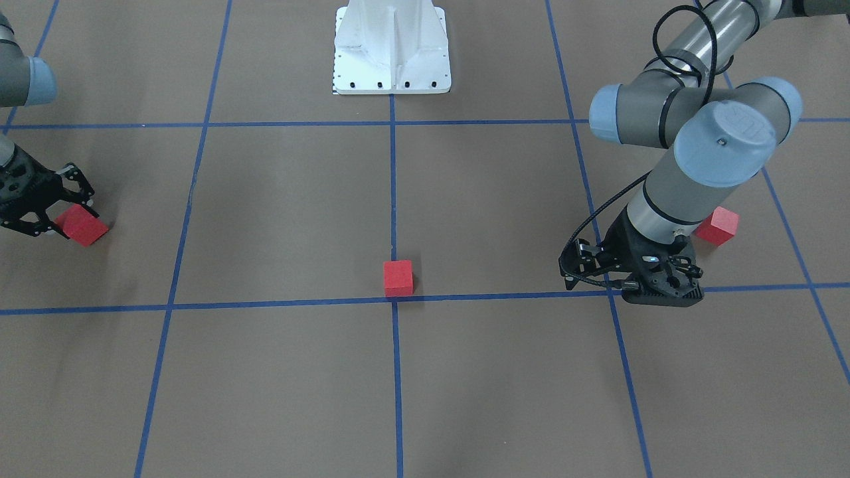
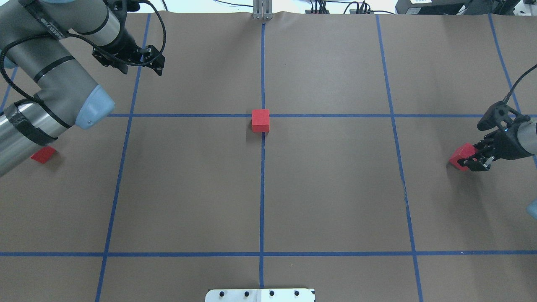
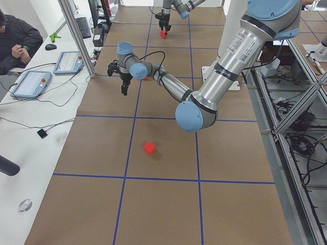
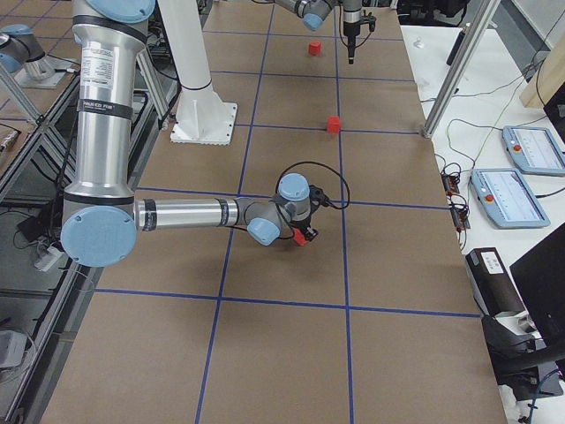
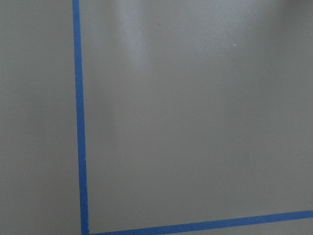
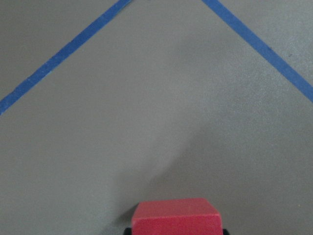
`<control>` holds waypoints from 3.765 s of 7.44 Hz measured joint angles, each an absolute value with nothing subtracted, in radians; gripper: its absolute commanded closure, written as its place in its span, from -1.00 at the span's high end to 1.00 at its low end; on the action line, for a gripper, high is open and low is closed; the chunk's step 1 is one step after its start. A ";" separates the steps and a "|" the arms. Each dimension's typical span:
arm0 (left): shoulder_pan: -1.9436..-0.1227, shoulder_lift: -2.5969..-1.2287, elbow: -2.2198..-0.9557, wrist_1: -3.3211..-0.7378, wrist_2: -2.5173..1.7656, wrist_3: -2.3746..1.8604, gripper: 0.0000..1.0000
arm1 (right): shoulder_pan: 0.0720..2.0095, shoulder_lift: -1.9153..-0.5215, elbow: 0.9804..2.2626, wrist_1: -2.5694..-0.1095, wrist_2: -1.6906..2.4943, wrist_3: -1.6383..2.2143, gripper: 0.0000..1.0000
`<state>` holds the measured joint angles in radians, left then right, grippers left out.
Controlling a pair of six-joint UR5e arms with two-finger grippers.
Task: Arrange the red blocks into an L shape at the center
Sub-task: 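Carry the red cube with the right gripper toward the center cube, then lower the held cube beside the center cube, nearer the robot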
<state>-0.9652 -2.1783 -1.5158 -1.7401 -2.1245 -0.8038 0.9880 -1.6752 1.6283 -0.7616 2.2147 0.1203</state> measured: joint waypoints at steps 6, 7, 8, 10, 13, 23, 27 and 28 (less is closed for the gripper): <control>-0.980 -2.109 -1.552 -1.747 -2.130 -0.729 0.99 | 1.016 -1.462 1.667 -0.830 2.297 0.559 -1.00; -0.981 -2.089 -1.572 -1.749 -2.130 -0.719 0.99 | 0.963 -1.414 1.682 -0.862 2.266 0.630 -1.00; -0.981 -2.074 -1.587 -1.752 -2.129 -0.713 0.99 | 0.895 -1.365 1.721 -0.939 2.212 0.691 -1.00; -0.982 -2.054 -1.596 -1.760 -2.127 -0.691 0.99 | 0.743 -1.227 1.853 -1.270 2.051 0.758 -1.00; -0.982 -2.040 -1.597 -1.775 -2.125 -0.683 0.99 | 0.552 -1.047 1.868 -1.521 1.871 0.927 -1.00; -0.977 -2.025 -1.591 -1.804 -2.120 -0.693 0.99 | 0.468 -0.790 1.519 -1.422 1.697 1.266 -1.00; -0.975 -2.025 -1.587 -1.804 -2.120 -0.692 0.99 | 0.470 -0.743 1.428 -1.395 1.663 1.269 -1.00; -0.975 -2.025 -1.587 -1.804 -2.120 -0.692 0.99 | 0.473 -0.737 1.407 -1.379 1.662 1.266 -1.00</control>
<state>-0.9746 -2.0253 -1.5867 -1.8040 -2.1200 -0.6923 0.4727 -0.7368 1.4072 -1.3786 1.6618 1.2664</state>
